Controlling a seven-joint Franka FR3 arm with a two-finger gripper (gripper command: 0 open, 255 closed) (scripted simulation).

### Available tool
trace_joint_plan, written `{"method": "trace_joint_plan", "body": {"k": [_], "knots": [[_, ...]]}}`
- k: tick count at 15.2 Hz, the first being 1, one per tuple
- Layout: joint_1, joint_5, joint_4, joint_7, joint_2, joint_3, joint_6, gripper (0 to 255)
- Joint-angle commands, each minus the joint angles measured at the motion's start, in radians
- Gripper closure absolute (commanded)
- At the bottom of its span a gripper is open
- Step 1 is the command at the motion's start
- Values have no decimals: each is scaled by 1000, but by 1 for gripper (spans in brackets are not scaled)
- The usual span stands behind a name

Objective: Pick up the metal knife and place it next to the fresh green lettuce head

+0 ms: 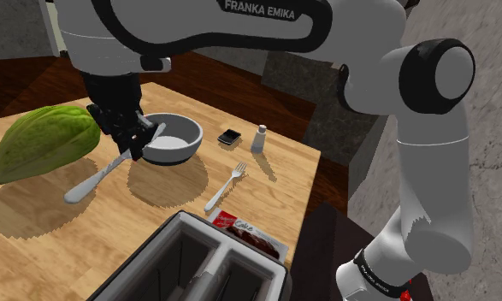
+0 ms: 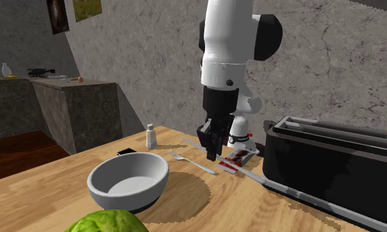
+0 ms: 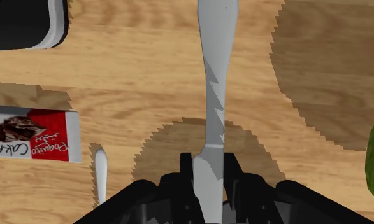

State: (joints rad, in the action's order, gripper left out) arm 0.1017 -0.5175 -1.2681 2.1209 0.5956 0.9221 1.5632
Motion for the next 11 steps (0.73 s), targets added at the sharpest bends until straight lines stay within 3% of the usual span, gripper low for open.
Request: {"method": "trace_joint_plan", "body": {"k": [1,11], "knots": [[-9,-1,-31,6,0,0,28,255],[-39,-19,-154,34,17,-9,150,255]]}}
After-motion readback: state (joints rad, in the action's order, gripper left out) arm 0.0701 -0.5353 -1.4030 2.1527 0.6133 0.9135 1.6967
